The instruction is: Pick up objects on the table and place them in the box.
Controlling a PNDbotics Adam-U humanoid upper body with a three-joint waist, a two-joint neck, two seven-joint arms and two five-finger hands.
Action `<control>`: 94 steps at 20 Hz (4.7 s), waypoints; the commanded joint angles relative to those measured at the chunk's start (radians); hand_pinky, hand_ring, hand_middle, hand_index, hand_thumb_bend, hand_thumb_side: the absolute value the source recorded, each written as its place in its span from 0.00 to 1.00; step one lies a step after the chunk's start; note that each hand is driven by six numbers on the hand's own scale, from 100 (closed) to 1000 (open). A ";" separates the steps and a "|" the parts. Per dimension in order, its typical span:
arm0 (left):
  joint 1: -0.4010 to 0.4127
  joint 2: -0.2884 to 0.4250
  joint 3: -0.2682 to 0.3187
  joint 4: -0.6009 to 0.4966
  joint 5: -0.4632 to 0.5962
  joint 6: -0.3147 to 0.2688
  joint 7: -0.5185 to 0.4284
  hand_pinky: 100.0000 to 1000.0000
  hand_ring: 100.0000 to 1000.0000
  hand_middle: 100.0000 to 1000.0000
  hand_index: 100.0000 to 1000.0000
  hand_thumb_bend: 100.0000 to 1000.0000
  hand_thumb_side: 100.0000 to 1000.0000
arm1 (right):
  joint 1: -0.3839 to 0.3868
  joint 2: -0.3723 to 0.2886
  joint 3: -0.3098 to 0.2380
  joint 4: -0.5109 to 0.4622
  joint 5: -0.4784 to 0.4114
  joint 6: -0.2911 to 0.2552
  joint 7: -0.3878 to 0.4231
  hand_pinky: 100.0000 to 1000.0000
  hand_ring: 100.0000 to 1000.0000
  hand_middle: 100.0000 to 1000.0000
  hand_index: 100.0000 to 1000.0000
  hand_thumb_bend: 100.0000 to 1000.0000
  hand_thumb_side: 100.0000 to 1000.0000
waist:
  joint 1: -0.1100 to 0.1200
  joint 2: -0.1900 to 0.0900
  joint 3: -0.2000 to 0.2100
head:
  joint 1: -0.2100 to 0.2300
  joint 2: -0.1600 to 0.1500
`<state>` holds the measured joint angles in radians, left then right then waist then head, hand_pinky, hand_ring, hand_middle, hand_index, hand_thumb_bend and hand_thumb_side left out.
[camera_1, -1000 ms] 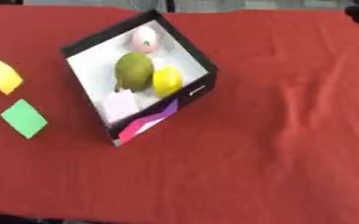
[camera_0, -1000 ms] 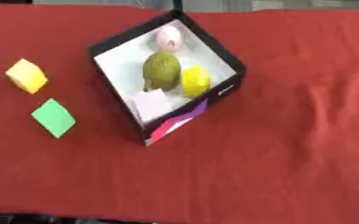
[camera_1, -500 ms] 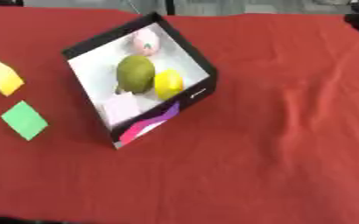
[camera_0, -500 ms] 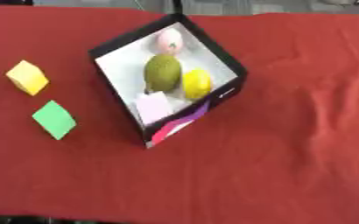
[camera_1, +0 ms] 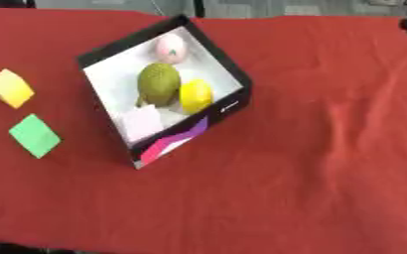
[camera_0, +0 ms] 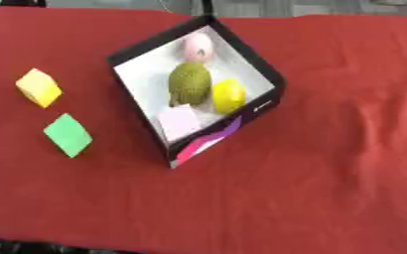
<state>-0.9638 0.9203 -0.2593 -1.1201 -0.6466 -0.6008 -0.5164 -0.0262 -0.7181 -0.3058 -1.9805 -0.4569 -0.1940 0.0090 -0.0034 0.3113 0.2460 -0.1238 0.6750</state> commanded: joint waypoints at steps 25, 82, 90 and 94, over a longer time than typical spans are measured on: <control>-0.110 -0.081 0.028 0.186 -0.086 -0.179 0.020 0.86 0.86 0.77 0.81 0.74 0.00 | -0.033 -0.005 0.004 -0.020 0.034 0.026 0.027 0.92 0.77 0.71 0.94 0.00 0.54 | -0.008 0.015 -0.034 | 0.016 -0.042; -0.166 -0.168 0.119 0.349 -0.185 -0.118 0.019 0.78 0.79 0.72 0.76 0.74 0.00 | -0.058 0.045 0.013 -0.020 0.091 0.079 0.055 0.94 0.77 0.70 0.94 0.00 0.54 | -0.002 0.067 -0.084 | 0.064 -0.079; -0.173 -0.179 0.140 0.374 -0.218 -0.104 0.066 0.78 0.79 0.73 0.78 0.74 0.00 | -0.060 0.055 0.016 -0.020 0.106 0.086 0.059 0.94 0.77 0.70 0.94 0.00 0.54 | -0.003 0.072 -0.088 | 0.069 -0.083; -0.176 -0.182 0.145 0.382 -0.241 -0.096 0.080 0.78 0.79 0.73 0.77 0.75 0.00 | -0.064 0.058 0.017 -0.020 0.113 0.092 0.061 0.94 0.77 0.70 0.94 0.00 0.53 | -0.002 0.076 -0.093 | 0.074 -0.085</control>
<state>-1.1182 0.7127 -0.1267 -0.7320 -0.8778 -0.6838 -0.4294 -0.0836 -0.6450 -0.2820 -1.9805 -0.3514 -0.1051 0.0700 -0.0079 0.4044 0.1531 -0.0536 0.6037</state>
